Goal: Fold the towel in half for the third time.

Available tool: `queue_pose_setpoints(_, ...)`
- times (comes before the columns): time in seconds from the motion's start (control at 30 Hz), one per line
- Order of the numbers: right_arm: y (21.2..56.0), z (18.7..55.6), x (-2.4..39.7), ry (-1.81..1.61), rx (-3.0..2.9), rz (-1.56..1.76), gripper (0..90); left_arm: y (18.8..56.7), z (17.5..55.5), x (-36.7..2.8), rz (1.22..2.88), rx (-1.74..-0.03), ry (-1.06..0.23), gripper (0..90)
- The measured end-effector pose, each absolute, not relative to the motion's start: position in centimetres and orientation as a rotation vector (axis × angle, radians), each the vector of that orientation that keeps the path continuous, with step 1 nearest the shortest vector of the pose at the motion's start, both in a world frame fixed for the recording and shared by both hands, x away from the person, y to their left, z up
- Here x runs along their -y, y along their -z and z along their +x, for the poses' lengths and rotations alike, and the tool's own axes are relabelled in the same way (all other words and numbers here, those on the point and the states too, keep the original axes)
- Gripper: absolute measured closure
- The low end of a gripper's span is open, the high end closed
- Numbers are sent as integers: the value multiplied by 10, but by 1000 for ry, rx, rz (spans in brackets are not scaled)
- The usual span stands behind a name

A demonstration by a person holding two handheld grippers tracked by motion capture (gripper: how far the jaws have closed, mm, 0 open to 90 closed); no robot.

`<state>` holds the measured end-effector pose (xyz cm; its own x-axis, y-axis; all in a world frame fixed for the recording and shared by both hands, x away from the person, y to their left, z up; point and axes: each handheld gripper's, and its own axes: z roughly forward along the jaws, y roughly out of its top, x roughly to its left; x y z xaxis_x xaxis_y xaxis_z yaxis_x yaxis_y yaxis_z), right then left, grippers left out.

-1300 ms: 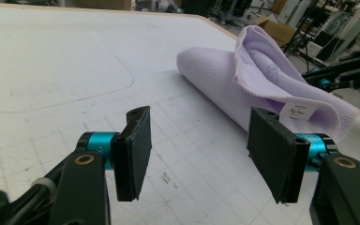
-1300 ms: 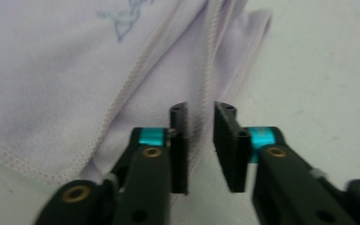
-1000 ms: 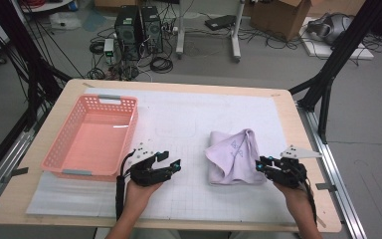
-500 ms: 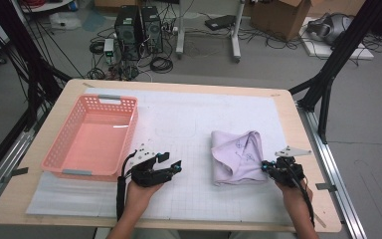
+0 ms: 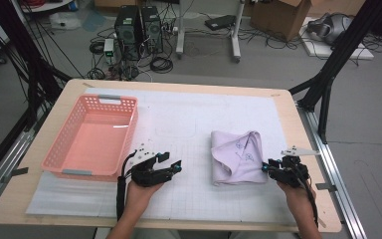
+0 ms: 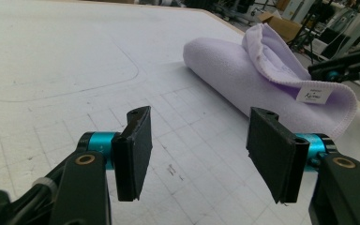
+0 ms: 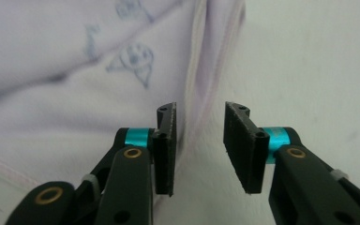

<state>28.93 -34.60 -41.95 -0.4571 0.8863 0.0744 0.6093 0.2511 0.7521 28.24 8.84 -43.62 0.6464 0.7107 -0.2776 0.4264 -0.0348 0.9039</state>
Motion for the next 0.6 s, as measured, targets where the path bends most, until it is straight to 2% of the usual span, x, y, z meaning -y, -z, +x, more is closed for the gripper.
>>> queue_pose_setpoints(0.17,405,300,325,-1199,-2152,1263,560,436,282,-91,1655,-949,-294,410)
queue_pose_setpoints(0.37,405,332,282,-1147,-2258,1186,517,436,283,-90,1661,-946,-293,410)
queue_pose_setpoints(0.4,408,337,276,-1140,-2281,1187,532,436,283,-90,1664,-946,-292,410)
queue_pose_setpoints(0.5,420,347,264,-1041,-2364,1170,672,437,282,-90,1669,-945,-293,410)
queue_pose_setpoints(0.57,425,346,263,-1009,-2374,1142,829,437,282,-90,1670,-946,-291,410)
queue_pose_setpoints(0.6,424,345,265,-1015,-2369,1138,864,437,282,-89,1671,-946,-290,410)
